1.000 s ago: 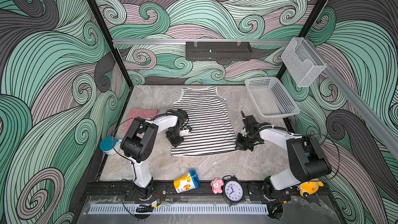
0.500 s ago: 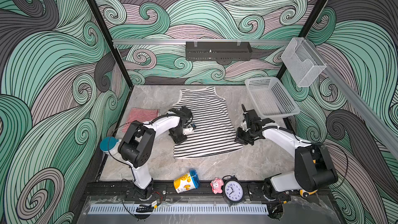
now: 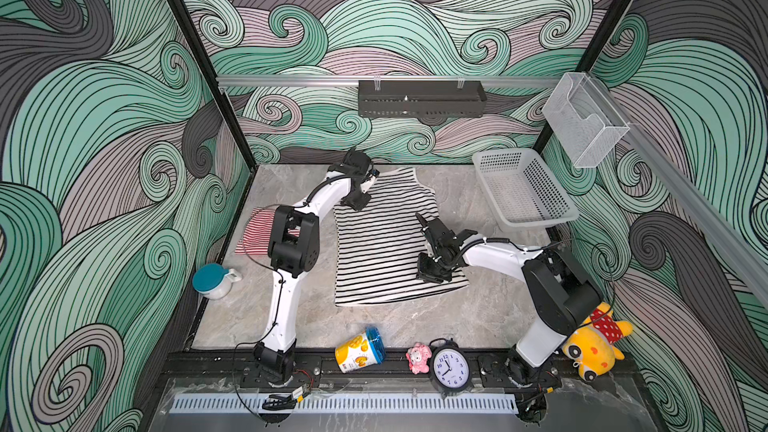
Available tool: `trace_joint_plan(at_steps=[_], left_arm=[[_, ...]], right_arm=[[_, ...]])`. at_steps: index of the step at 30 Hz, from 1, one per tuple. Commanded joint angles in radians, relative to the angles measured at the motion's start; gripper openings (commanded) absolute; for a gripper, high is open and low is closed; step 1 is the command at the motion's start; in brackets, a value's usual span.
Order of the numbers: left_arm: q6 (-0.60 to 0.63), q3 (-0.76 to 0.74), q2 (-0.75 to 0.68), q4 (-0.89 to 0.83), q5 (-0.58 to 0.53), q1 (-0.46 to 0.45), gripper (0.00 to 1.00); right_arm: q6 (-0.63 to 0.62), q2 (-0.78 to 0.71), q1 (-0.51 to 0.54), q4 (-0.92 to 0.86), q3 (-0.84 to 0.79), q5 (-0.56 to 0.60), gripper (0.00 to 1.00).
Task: Fold and stack the tank tops
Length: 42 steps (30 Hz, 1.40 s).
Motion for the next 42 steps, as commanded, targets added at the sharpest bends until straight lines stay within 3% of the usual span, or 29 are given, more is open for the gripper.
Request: trace_joint_plan(at_steps=[1, 5, 14, 22, 28, 35, 38, 42], left_arm=[[-0.015, 0.104, 0.093, -0.09, -0.038, 0.007, 0.29], [0.002, 0.082, 0.124, -0.087, -0.06, 0.004, 0.29], [0.014, -0.211, 0.005, -0.015, -0.098, 0.0, 0.28], [-0.023, -0.48, -0.15, -0.019, -0.064, -0.056, 0.29], [-0.086, -0.631, -0.273, -0.04, -0.006, -0.131, 0.29], [-0.119, -0.663, -0.378, -0.078, 0.016, -0.185, 0.29], [-0.1, -0.65, -0.416, -0.039, -0.042, -0.182, 0.3], [-0.047, -0.586, -0.392, 0.023, -0.139, -0.164, 0.32]], right_arm=[[0.023, 0.019, 0.009, -0.005, 0.003, 0.051, 0.3], [-0.001, 0.022, -0.007, -0.048, -0.015, 0.087, 0.32], [-0.096, 0.024, -0.181, -0.104, -0.043, 0.061, 0.37], [-0.173, 0.113, -0.361, -0.189, 0.094, 0.07, 0.37], [-0.228, 0.241, -0.437, -0.335, 0.361, 0.181, 0.37], [-0.268, 0.444, -0.475, -0.471, 0.721, 0.183, 0.37], [-0.269, 0.387, -0.436, -0.47, 0.729, 0.172, 0.37], [-0.258, 0.258, -0.345, -0.456, 0.622, 0.198, 0.38]])
